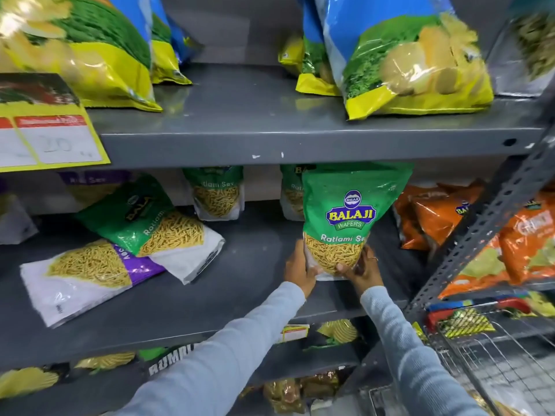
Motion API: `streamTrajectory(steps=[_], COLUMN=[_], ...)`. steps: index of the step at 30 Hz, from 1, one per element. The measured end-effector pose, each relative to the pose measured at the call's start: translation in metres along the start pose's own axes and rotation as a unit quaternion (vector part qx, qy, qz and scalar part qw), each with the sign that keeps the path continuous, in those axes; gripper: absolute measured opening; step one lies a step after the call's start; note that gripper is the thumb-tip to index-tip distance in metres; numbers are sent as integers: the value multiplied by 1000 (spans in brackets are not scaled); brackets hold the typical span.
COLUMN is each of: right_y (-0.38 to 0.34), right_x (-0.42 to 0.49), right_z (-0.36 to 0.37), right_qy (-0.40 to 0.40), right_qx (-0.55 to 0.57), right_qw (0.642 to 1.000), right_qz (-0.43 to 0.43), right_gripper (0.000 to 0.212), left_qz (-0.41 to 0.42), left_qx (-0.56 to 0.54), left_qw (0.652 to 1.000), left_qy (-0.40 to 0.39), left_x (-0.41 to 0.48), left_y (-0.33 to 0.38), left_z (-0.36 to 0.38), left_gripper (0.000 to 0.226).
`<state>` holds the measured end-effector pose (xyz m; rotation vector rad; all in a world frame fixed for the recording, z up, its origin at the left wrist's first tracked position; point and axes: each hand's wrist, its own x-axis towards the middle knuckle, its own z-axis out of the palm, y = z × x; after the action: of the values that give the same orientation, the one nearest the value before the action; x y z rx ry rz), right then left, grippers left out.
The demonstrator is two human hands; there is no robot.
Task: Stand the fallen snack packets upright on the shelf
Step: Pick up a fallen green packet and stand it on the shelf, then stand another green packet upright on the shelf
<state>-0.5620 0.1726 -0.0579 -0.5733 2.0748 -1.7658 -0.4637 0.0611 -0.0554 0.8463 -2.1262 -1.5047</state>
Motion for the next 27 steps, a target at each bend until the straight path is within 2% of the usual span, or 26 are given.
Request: streamTrajectory(steps=[2,4,5,7,8,10,13,16,18,20,21,23,24,27], right_y=[-1,2,5,12,17,22,4,-31,-57,-81,-92,-110,-115,-122], right_x=[-5,-17,-27,-60,-79,-110,-131,-118,-92,-59,-45,-24,-18,-11], right_z=[2,8,14,33,45,68,109,155,188,219,233,258,269,287], right_qy=[13,65,106,158,159,111,-19,-88,-114,-151,-172,-211,-225,-240], right_qx=[10,90,144,182,141,38,-59,-99,-113,-130,-142,-155,-162,-203], right_qw=[1000,993,982,969,976,993,995,982,978,975,972,965,960,948], right_qz=[8,29,56,63,36,-31,-84,-133,-136,-102,-78,-7,25,57], right_gripper=[106,86,77,65,61,49,29,35,41,51,56,62,62,65], left_qz=[0,-11,-15,8,22,34,38,22,-21,-98,-162,-282,-316,-307], left_qx=[17,2,-19,-48,-58,-72,-90,-149,-181,-239,-275,-326,-334,-315], left_qw=[1000,999,999,998,995,981,944,906,886,878,873,859,858,889], left_qy=[-24,-40,-28,38,82,177,316,396,426,404,368,276,229,127], left_x=[0,-9,-17,-35,-47,-69,-90,-94,-87,-75,-68,-57,-54,-51], left_y=[-2,-5,-7,-18,-26,-39,-49,-53,-56,-58,-61,-61,-63,-66], left_z=[-4,-12,-17,-32,-42,-65,-113,-163,-193,-219,-232,-249,-255,-260], left_gripper=[64,91,98,93,84,61,34,26,24,21,31,64,73,52])
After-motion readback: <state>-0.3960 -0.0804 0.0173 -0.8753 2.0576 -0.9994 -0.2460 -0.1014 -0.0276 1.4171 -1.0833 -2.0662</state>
